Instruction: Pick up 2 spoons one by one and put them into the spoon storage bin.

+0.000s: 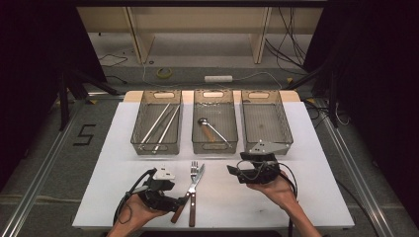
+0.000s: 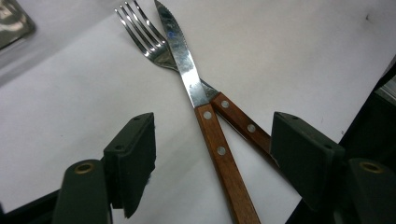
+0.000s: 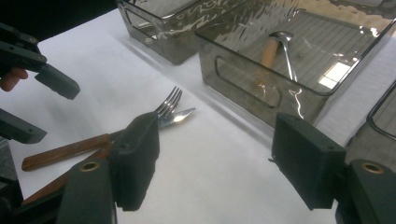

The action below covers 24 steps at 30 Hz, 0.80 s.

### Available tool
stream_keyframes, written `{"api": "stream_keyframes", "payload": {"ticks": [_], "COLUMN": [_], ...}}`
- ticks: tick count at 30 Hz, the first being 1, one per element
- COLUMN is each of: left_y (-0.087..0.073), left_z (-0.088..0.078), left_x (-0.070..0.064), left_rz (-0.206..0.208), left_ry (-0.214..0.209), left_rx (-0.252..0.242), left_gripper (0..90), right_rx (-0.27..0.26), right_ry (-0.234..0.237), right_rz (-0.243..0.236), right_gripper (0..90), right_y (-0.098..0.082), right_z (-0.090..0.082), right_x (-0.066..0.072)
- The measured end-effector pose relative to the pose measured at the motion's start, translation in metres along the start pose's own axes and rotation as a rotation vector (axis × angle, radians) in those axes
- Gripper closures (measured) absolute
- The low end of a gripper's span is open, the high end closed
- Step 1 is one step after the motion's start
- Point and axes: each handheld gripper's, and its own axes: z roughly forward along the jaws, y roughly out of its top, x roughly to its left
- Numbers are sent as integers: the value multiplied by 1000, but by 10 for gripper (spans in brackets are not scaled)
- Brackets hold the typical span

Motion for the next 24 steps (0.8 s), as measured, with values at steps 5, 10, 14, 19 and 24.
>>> {"api": "stream_keyframes", "payload": {"ticks": [5, 10, 14, 19, 24], "left_y": [-1, -2, -2, -2, -3], "left_z": [1, 2, 4, 8, 11], "left_x": [-1, -5, -10, -14, -17], "left_rz": [6, 41, 82, 100, 104], "left_ry": [-17, -40, -86, -115, -127], "left_rx": [18, 33, 64, 84, 101], "left_gripper": [356, 430, 579, 677, 720], "right_rx": [-13, -1, 10, -6, -25], "right_ry": [5, 15, 12, 14, 15], "right_rz": [5, 12, 14, 13, 13], "right_gripper": [331, 332, 334, 334, 331], "right_y": [-7, -16, -22, -26, -30], "right_z": [-5, -7, -8, -13, -18], "right_x": [2, 5, 6, 8, 9]}}
